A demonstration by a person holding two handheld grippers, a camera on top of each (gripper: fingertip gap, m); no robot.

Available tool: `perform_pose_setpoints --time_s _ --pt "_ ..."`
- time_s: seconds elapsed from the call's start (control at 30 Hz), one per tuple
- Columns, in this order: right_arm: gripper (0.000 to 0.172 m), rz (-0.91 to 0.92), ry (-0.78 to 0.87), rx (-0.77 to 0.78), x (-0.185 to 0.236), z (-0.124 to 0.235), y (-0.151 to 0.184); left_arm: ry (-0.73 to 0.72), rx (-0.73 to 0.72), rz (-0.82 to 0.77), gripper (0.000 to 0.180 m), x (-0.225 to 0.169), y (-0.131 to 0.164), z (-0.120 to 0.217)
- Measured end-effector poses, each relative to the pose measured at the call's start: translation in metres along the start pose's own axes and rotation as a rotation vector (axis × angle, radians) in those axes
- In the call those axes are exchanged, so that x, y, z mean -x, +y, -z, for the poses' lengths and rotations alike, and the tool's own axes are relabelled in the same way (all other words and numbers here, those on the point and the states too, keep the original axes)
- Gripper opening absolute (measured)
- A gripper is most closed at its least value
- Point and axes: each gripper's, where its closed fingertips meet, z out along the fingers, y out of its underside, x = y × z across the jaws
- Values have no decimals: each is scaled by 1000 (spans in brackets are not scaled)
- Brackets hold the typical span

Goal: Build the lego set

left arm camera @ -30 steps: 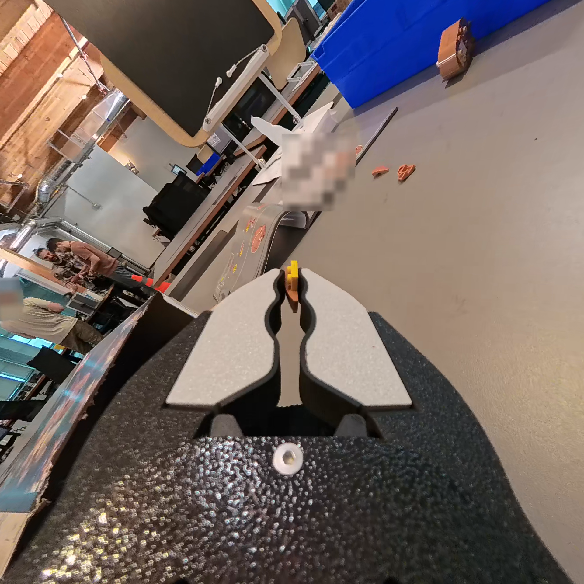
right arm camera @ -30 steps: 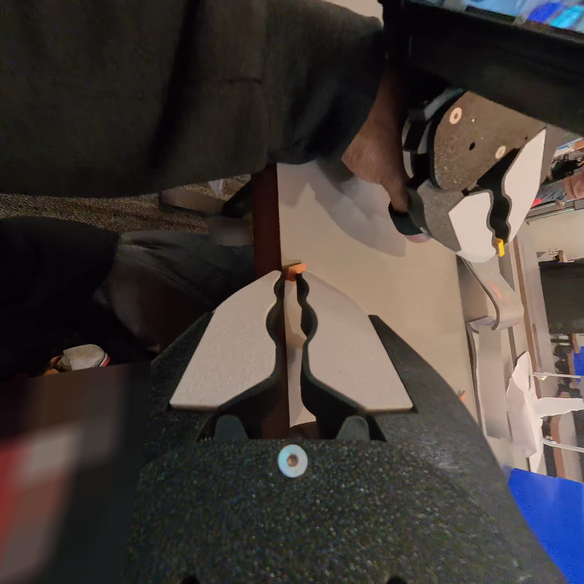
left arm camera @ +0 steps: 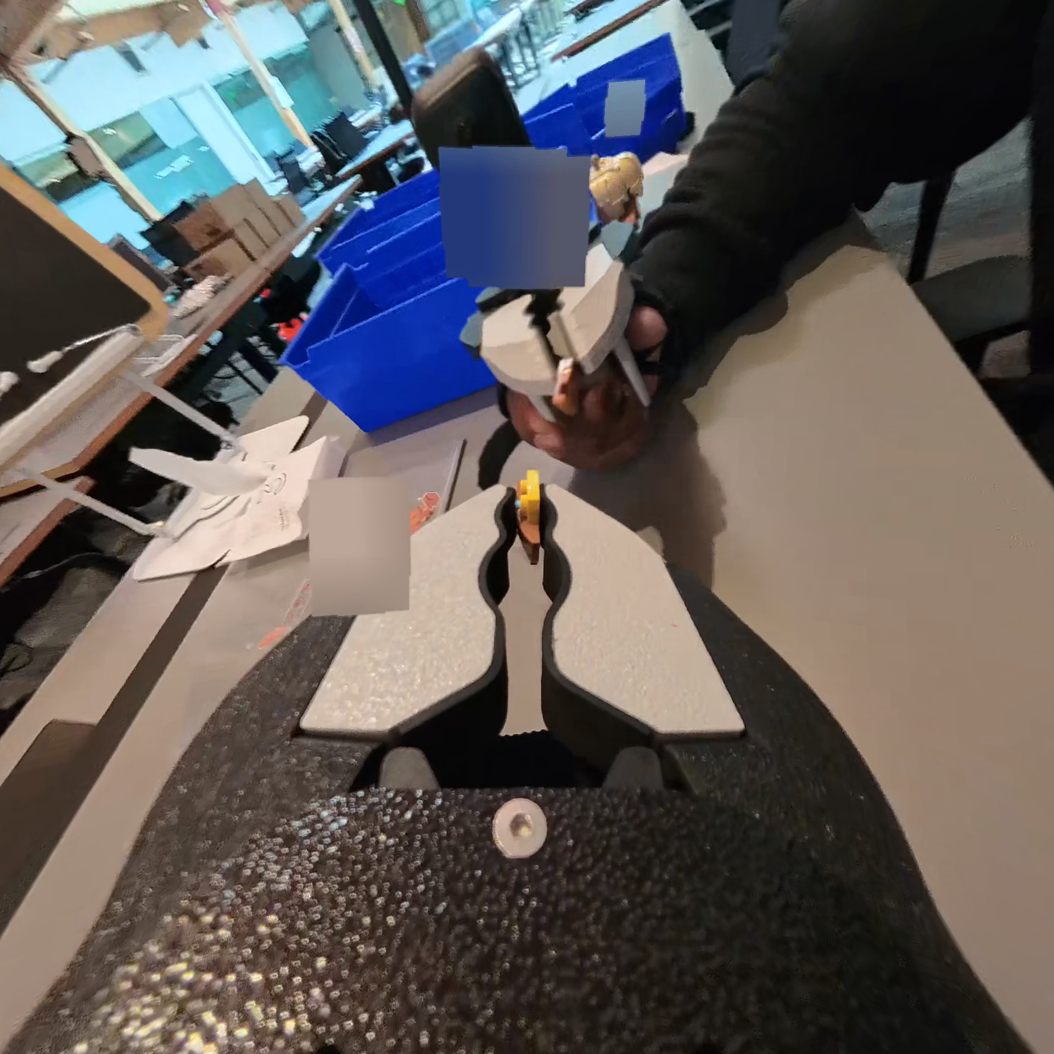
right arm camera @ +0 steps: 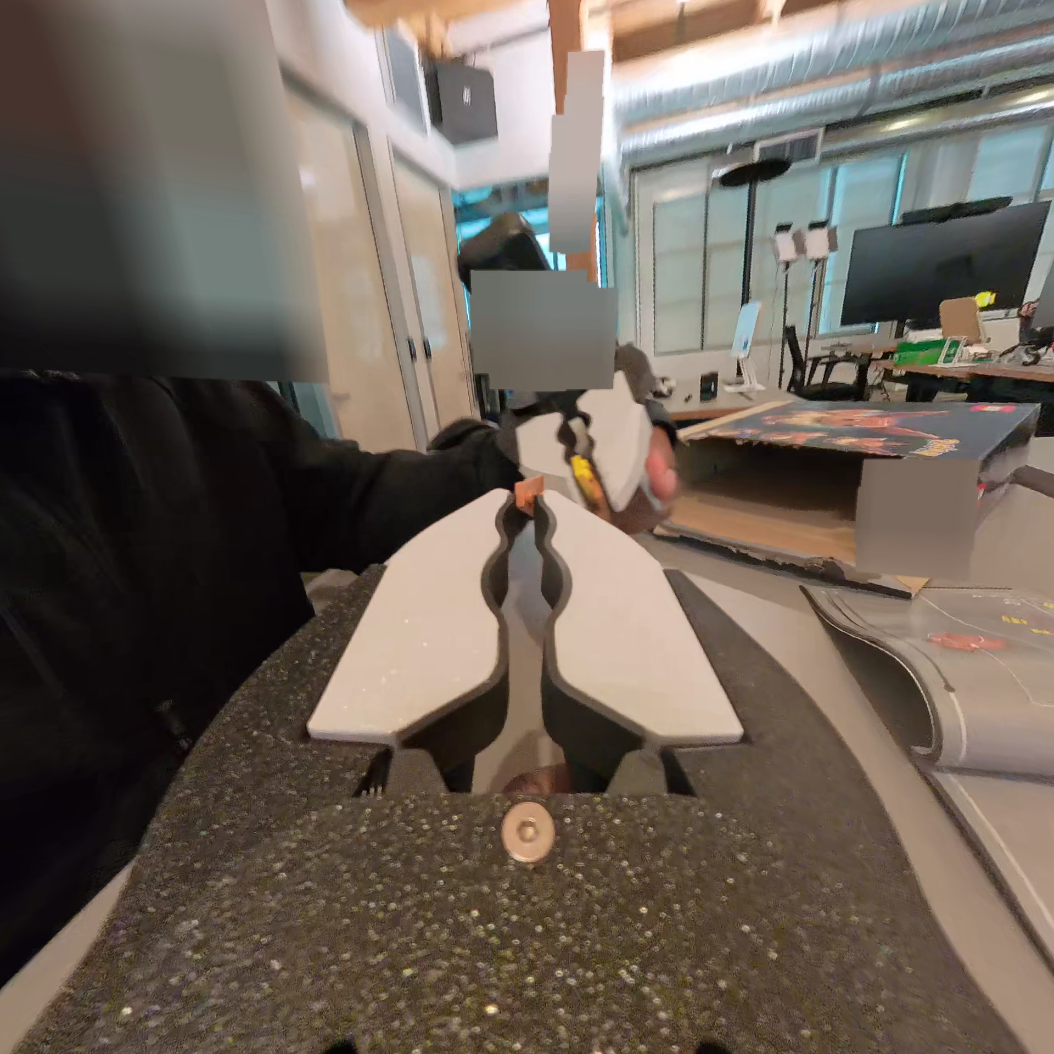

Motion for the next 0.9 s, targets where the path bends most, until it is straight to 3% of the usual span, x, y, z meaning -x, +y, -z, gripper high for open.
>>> perform_pose_setpoints --time_s 0.2,0.4,0.7,0.9 --pt "5 -33 82 -129 1 25 -19 170 -231 108 6 32 1 -31" --pt "5 21 132 -115 12 32 -19 258 -380 181 6 -10 -9 -30" --pt "5 189 89 -11 72 17 -6 196 -495 -47 6 -58 -72 -19" --pt "5 188 89 3 74 22 -4 222 -481 -32 6 -61 -66 -23"
